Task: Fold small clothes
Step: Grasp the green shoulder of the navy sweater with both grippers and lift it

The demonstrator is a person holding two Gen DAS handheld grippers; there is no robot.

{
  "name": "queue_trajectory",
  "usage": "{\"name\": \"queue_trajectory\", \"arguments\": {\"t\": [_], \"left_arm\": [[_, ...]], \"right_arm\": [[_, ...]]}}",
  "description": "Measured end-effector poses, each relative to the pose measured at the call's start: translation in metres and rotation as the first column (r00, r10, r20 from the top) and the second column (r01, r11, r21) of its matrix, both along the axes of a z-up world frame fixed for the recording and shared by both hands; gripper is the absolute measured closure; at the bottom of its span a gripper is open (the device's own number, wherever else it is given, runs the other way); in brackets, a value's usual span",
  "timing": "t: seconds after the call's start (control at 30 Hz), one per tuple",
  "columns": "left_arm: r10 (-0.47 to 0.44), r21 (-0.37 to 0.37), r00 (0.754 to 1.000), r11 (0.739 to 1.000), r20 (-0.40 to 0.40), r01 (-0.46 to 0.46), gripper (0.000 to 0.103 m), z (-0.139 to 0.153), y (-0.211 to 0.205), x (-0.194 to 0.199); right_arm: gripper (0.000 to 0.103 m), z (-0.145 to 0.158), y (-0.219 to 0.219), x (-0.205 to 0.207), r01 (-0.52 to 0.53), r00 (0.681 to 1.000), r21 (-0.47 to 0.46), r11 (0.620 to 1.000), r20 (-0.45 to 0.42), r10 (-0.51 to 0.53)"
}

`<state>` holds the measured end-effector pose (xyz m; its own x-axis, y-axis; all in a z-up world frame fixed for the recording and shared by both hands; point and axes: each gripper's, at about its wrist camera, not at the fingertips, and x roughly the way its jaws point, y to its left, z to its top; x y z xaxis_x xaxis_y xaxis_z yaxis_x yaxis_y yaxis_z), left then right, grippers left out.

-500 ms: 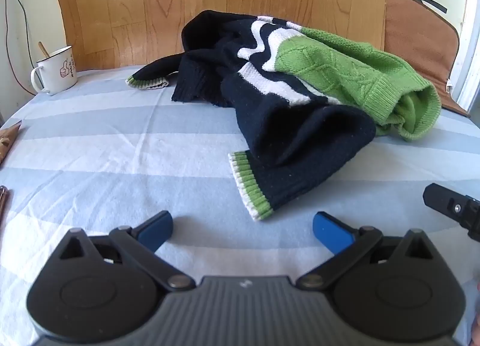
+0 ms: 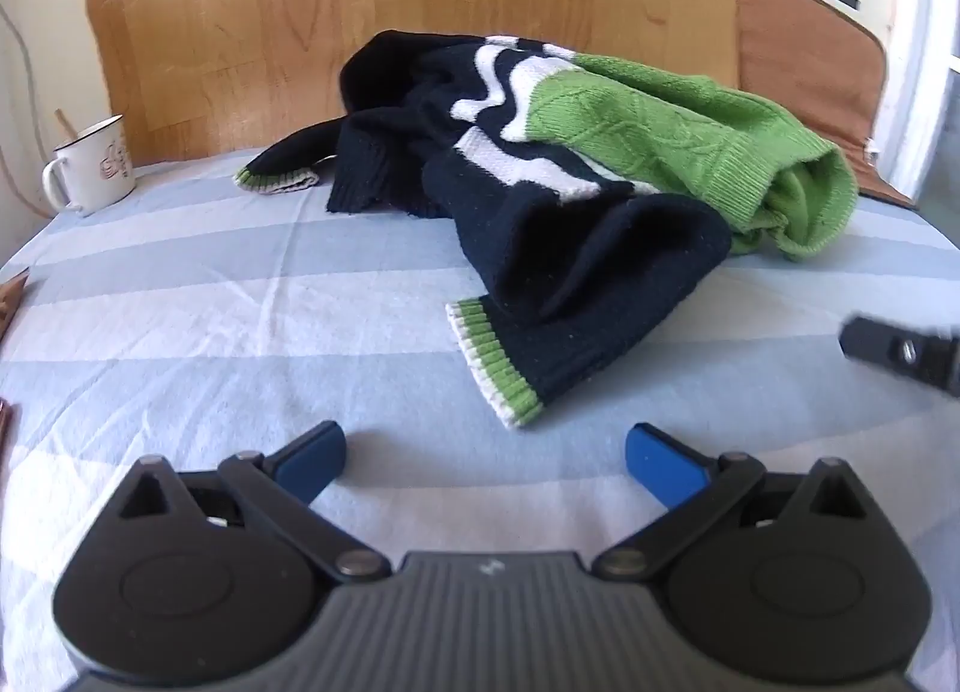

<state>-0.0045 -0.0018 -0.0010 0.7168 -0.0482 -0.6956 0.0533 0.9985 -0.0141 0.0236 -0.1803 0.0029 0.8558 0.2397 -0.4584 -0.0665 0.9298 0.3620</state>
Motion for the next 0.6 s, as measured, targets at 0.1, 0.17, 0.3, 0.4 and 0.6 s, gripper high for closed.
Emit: {"name": "queue_trajectory", "arguments": {"t": [0.1,0.17,0.3,0.4,0.6], "left_arm": [[-0.016,-0.034,1.0,0.999,0.004,0.016,0.003,0.003,0.013,-0.005],[-0.009,-0.076,1.0,0.997,0.014,0.01,0.015,0.011,0.028,-0.004],[0.01,-0.032,0.992,0.999,0.124,-0.006,0.019,0.046,0.054,0.008],[-0.038,0.099,0.974,0.995,0.225,0.016,0.021,0.08,0.053,0.03],[-0.331,0.405,0.894,0.894,0.302,0.194,0.021,0.112,-0.015,0.091]], "right_arm": [[0.04,0.009,0.0,0.01,-0.019,1.0,0.057,0.998,0.016,0.018],[0.041,0.013,0.0,0.021,-0.021,1.0,0.081,0.996,0.017,0.02],[0.041,0.018,-0.012,0.035,0.028,0.999,0.151,0.988,0.011,-0.03],[0.041,0.018,-0.028,0.037,0.097,0.994,0.157,0.983,0.026,-0.102],[0.039,0.013,-0.064,0.062,0.138,0.99,0.119,0.983,0.014,-0.14]]}}
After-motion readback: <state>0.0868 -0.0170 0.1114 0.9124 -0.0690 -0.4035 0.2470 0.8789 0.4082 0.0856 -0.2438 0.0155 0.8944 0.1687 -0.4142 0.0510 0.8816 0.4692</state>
